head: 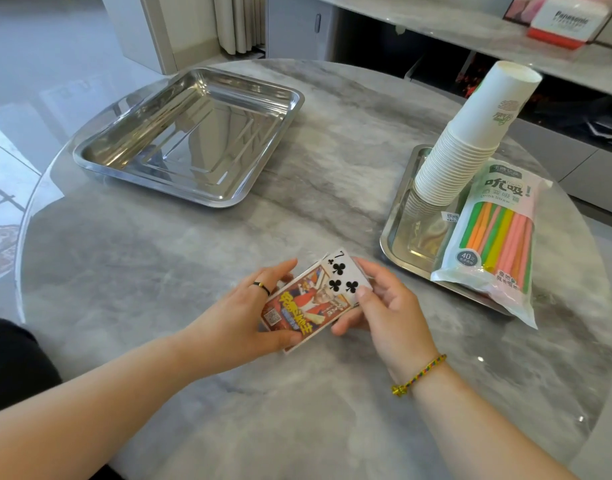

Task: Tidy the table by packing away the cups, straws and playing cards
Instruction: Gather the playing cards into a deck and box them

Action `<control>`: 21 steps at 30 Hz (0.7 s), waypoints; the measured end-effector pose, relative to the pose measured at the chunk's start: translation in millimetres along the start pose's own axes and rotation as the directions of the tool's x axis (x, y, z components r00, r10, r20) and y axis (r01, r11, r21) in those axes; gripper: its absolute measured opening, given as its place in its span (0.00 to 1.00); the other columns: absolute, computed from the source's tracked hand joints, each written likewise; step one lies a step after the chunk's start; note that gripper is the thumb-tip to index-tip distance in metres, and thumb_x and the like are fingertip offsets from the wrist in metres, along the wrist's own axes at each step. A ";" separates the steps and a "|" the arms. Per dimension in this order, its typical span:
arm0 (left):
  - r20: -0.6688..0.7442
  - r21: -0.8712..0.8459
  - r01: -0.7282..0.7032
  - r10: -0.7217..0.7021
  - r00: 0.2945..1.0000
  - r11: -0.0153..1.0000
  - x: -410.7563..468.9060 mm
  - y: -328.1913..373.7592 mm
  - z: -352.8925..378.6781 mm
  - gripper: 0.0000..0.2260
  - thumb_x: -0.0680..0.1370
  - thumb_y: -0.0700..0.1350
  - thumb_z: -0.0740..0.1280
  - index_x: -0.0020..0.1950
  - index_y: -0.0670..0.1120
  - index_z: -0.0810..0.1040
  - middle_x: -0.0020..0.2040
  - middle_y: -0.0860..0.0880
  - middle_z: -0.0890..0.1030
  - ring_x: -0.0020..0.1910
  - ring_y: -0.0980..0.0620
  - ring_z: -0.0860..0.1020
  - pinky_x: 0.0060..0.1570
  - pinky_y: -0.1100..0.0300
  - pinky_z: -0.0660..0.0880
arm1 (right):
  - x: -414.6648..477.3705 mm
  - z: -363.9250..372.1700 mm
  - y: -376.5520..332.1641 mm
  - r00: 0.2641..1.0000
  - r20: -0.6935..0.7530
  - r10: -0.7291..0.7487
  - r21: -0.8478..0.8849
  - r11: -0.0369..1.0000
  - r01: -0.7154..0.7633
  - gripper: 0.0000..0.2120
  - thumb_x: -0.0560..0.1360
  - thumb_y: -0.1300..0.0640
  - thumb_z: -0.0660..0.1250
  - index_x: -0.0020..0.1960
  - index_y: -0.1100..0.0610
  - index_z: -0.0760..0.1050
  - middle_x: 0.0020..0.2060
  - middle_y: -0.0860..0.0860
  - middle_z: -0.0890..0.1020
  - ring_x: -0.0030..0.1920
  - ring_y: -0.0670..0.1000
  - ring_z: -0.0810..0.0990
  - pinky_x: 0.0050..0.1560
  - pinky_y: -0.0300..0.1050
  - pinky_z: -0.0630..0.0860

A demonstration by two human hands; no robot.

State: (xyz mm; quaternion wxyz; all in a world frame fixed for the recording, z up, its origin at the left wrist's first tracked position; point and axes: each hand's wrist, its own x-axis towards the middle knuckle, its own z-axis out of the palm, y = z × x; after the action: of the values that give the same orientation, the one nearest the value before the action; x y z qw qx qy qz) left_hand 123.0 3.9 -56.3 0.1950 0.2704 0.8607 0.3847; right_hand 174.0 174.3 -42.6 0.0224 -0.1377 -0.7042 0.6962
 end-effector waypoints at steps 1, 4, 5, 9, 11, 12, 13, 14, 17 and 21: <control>0.025 0.022 0.016 -0.016 1.000 1.000 0.4 -1.3 -0.1 0.36 0.68 0.50 0.72 0.67 0.64 0.52 0.55 0.67 0.65 0.54 0.63 0.69 0.47 0.79 0.63 | 1.5 -2.5 -0.4 1.000 -0.014 -0.003 -0.007 1.000 0.003 0.21 0.77 0.70 0.51 0.45 0.44 0.71 0.40 0.47 0.79 0.19 0.44 0.76 0.28 0.34 0.75; 0.054 -0.019 0.031 -0.030 0.998 0.999 1.9 -2.4 1.0 0.33 0.69 0.46 0.72 0.66 0.62 0.57 0.49 0.66 0.72 0.47 0.67 0.74 0.43 0.80 0.66 | 2.2 -4.7 0.4 1.000 -0.013 -0.025 -0.034 0.999 0.025 0.20 0.77 0.69 0.52 0.47 0.43 0.70 0.42 0.48 0.79 0.20 0.45 0.77 0.28 0.33 0.75; 0.052 -0.057 0.035 -0.032 0.998 0.998 2.1 -2.6 1.6 0.32 0.69 0.44 0.72 0.63 0.63 0.58 0.48 0.68 0.72 0.45 0.71 0.74 0.43 0.81 0.67 | 2.1 -4.8 0.2 0.999 -0.014 -0.029 -0.035 0.999 0.028 0.19 0.77 0.68 0.53 0.48 0.43 0.70 0.42 0.49 0.79 0.20 0.45 0.77 0.27 0.33 0.75; 0.030 -0.138 0.025 -0.021 0.999 0.990 1.5 -2.6 3.2 0.31 0.68 0.39 0.72 0.54 0.67 0.59 0.48 0.68 0.71 0.43 0.78 0.71 0.41 0.82 0.66 | 3.2 -9.5 -3.1 0.997 -0.072 0.015 0.016 1.000 -0.014 0.13 0.77 0.64 0.57 0.43 0.47 0.74 0.31 0.48 0.81 0.19 0.46 0.76 0.24 0.35 0.75; 0.022 -0.156 0.020 -0.017 1.000 0.987 0.8 -1.3 3.0 0.31 0.68 0.38 0.72 0.53 0.67 0.59 0.48 0.67 0.72 0.43 0.78 0.71 0.40 0.82 0.66 | 4.6 -12.2 -4.6 0.993 -0.057 0.106 0.091 0.991 -0.101 0.10 0.76 0.61 0.58 0.41 0.51 0.75 0.25 0.48 0.81 0.19 0.46 0.75 0.23 0.35 0.75; 0.019 -0.165 0.016 -0.013 1.000 0.986 0.6 -0.8 2.8 0.31 0.68 0.37 0.72 0.53 0.67 0.60 0.48 0.67 0.72 0.43 0.78 0.71 0.40 0.82 0.66 | 5.4 -13.4 -4.7 0.988 -0.033 0.153 0.135 0.980 -0.147 0.09 0.76 0.60 0.58 0.40 0.53 0.75 0.24 0.49 0.81 0.18 0.46 0.75 0.22 0.35 0.74; 0.018 -0.175 0.013 -0.010 1.000 0.985 0.0 -0.2 2.5 0.30 0.68 0.37 0.72 0.52 0.67 0.60 0.48 0.67 0.73 0.43 0.77 0.72 0.40 0.82 0.67 | 6.1 -14.3 -4.4 0.981 -0.002 0.192 0.169 0.967 -0.189 0.09 0.76 0.59 0.58 0.41 0.54 0.75 0.23 0.49 0.80 0.18 0.46 0.73 0.22 0.35 0.73; 0.017 -0.184 0.008 -0.005 1.000 0.983 -0.3 0.6 2.4 0.30 0.68 0.37 0.72 0.52 0.67 0.61 0.48 0.66 0.73 0.43 0.77 0.72 0.40 0.82 0.67 | 6.8 -15.3 -3.9 0.974 0.029 0.225 0.193 0.955 -0.227 0.08 0.76 0.58 0.58 0.42 0.55 0.75 0.24 0.50 0.80 0.18 0.45 0.72 0.22 0.35 0.73; 0.006 -0.204 -0.002 0.004 1.000 0.979 -1.0 2.3 3.2 0.30 0.68 0.36 0.72 0.51 0.67 0.62 0.48 0.65 0.74 0.43 0.75 0.74 0.40 0.80 0.69 | 8.1 -16.9 -2.8 0.939 0.139 0.316 0.278 0.897 -0.343 0.09 0.76 0.56 0.56 0.48 0.55 0.74 0.29 0.52 0.77 0.19 0.43 0.69 0.23 0.36 0.72; -0.006 -0.248 0.006 -0.008 1.000 0.969 0.0 0.6 5.5 0.30 0.68 0.34 0.72 0.51 0.67 0.64 0.49 0.62 0.75 0.44 0.70 0.76 0.41 0.76 0.73 | 8.4 -16.8 -1.6 0.907 0.180 0.380 0.287 0.862 -0.418 0.08 0.76 0.58 0.55 0.44 0.51 0.72 0.29 0.49 0.74 0.21 0.43 0.68 0.24 0.35 0.66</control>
State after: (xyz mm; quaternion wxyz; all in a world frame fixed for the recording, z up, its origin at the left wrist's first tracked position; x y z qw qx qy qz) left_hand 126.2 7.2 -59.3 0.2256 0.2396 0.8075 0.4894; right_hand 169.4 192.6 -41.9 -0.1420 -0.2341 -0.5384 0.7970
